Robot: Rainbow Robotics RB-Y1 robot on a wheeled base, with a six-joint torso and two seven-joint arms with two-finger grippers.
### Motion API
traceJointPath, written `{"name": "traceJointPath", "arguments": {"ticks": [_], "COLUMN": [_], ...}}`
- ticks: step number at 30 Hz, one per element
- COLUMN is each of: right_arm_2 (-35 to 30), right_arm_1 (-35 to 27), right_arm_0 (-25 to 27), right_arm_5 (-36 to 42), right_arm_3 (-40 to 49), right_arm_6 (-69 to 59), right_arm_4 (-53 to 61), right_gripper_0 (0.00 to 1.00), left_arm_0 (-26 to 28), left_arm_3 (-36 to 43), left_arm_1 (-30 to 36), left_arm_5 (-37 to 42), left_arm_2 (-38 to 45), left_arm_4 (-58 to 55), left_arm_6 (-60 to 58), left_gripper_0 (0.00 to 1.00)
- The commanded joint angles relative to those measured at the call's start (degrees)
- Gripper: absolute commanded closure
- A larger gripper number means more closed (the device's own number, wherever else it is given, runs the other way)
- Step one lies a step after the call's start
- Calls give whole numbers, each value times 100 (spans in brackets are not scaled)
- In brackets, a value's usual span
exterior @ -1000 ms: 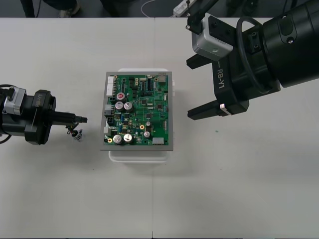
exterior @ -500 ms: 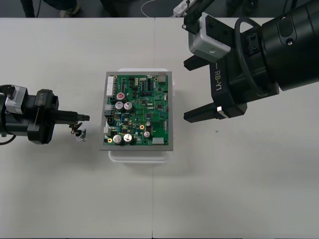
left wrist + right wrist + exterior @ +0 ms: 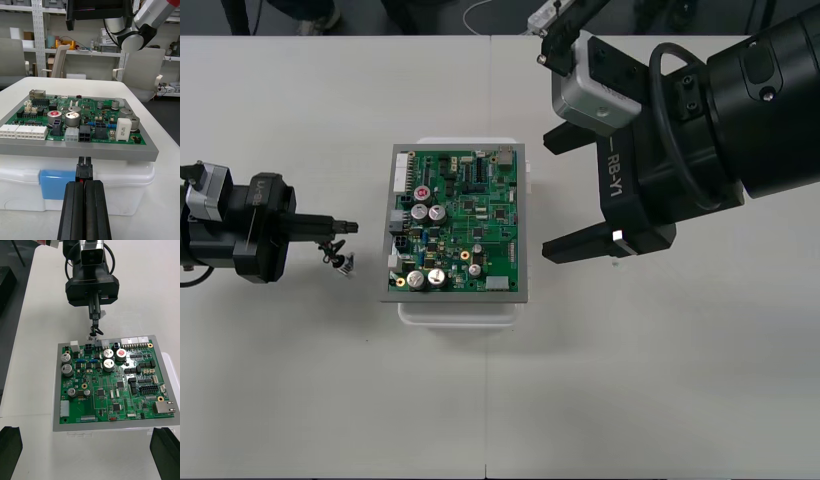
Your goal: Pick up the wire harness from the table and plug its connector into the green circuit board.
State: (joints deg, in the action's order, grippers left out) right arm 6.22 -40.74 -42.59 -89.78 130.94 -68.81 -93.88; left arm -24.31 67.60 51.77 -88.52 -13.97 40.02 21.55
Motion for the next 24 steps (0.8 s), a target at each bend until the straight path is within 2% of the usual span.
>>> {"name": "traceJointPath", "arguments": {"ticks": [1, 10, 24], "right_arm_2": [116, 424, 784], "right_arm_1": [-259, -505, -505], "right_arm_0": [-3, -3, -3], "right_arm_5": [-22, -22, -22], "right_arm_3": [221, 423, 379], "right_arm_6": [342, 430, 404], "right_arm_4": [-7, -298, -631], "right_gripper_0": [0, 0, 0], "left_arm_0": [-241, -311, -381], "left_arm_3": [7, -54, -116], "left_arm_1": [-132, -203, -282], "left_arm_5": [-148, -148, -148], "left_arm_2": [8, 8, -53], "left_arm_4": [-117, -29, 6], "left_arm_6": [147, 121, 103], "left_gripper_0": [100, 100, 100]}}
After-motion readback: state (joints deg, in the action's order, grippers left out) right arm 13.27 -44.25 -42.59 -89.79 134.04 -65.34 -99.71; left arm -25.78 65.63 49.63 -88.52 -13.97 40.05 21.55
